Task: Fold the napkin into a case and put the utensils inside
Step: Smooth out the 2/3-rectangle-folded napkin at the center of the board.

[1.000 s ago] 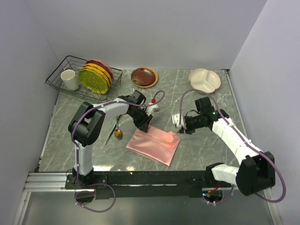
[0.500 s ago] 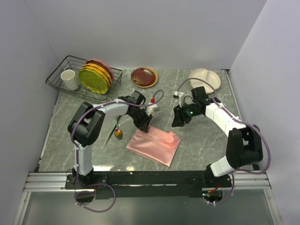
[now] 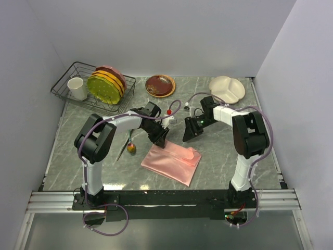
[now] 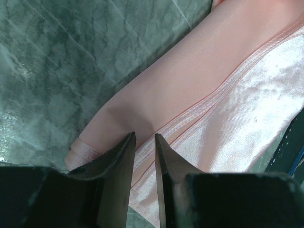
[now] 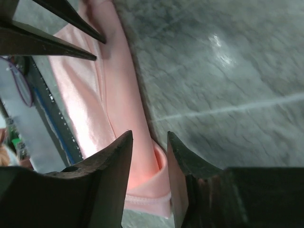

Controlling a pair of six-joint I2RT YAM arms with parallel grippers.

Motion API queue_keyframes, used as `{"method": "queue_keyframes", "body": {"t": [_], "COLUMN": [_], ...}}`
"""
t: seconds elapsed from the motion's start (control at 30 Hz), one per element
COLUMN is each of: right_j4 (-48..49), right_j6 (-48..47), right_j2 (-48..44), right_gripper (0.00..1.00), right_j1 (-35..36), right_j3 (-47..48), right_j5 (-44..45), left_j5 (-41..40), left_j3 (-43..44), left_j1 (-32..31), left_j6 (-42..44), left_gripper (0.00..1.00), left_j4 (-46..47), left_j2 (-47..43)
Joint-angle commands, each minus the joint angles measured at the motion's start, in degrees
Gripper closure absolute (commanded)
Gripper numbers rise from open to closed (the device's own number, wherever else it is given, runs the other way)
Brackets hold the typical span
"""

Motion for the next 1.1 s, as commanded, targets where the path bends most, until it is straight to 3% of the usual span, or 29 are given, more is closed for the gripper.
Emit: {"method": "queue_keyframes", "body": {"t": [0.0,0.57,0.77,0.9,1.0,1.07], "right_j4": [-4.14,-16.53,-15.4,-14.78,-13.99,-14.34], "right_j6": [-3.56,-10.33,-9.98,-10.07,-9.8,-9.8], "right_j2": [4.07,14.45,14.36,14.01,13.75,13.83], "right_gripper": [0.55,0.54,0.58,0.62,0.74,0.9], "right_j1": [2.41,3.91,4.08,4.17,4.08,4.08], "right_j3": [4.62,12.54,11.49,10.87,10.78,11.48], "right_j5": [-4.14,-5.63,-5.81,-5.72,-5.29,-5.2], "left_j5": [-1.1,-0.84,-0.83,-0.84,-0.66,-0.57], "left_j3": [-2.13,-3.01,-3.28,-3.1,-3.1,-3.01], "left_j1": [-0.43,-0.17,-0.17,-0.08,-0.08,-0.08], "left_j6": [-0.2,-1.7,-2.31,-2.75,-2.93,-3.01], "left_gripper": [0.7,0.69,0.69,0.7,0.69,0.69], "left_j4": [-1.5,0.08,0.43,0.61,0.61,0.52], "left_j2": [0.82,-0.23,-0.41,-0.32,-0.32,-0.49]}}
